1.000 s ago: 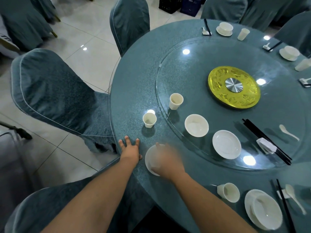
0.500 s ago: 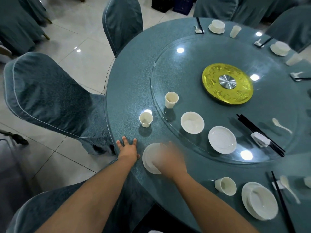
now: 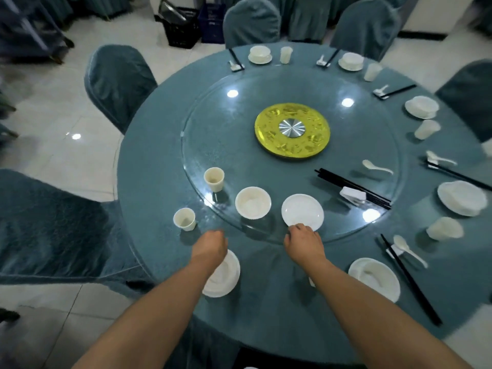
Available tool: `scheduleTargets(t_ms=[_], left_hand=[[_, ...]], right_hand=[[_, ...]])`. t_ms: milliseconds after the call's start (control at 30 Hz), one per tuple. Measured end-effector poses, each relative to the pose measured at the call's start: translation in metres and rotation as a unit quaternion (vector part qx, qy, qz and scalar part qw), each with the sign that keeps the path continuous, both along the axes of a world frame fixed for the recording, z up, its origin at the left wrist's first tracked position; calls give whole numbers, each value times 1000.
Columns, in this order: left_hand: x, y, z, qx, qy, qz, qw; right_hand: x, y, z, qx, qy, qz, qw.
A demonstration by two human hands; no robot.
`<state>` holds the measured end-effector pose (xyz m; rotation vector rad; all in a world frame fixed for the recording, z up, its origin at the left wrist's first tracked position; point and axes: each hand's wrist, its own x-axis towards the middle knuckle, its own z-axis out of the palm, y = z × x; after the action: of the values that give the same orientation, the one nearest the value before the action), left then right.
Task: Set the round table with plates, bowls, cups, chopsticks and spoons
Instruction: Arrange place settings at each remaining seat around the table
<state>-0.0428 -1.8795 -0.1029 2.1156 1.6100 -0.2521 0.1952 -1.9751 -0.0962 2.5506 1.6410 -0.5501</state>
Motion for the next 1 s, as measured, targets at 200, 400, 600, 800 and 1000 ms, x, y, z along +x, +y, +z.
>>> scheduleTargets(t_ms=[200, 400, 600, 800, 1000], left_hand=[[108, -20, -14, -34, -42, -162, 985], [165, -37, -40, -65, 41, -222, 972], [165, -46, -46, -70, 80, -212, 972], [155, -36, -39, -88, 92, -187, 974], [144, -25, -33, -86, 84, -104, 987]], right_hand=[[71, -24, -4, -37, 86, -115, 989], [115, -39, -23, -58, 118, -133, 982], [128, -47, -32, -56, 129, -147, 979], [134, -38, -24, -30, 99, -154, 983], [140, -26, -15, 23, 50, -137, 989]])
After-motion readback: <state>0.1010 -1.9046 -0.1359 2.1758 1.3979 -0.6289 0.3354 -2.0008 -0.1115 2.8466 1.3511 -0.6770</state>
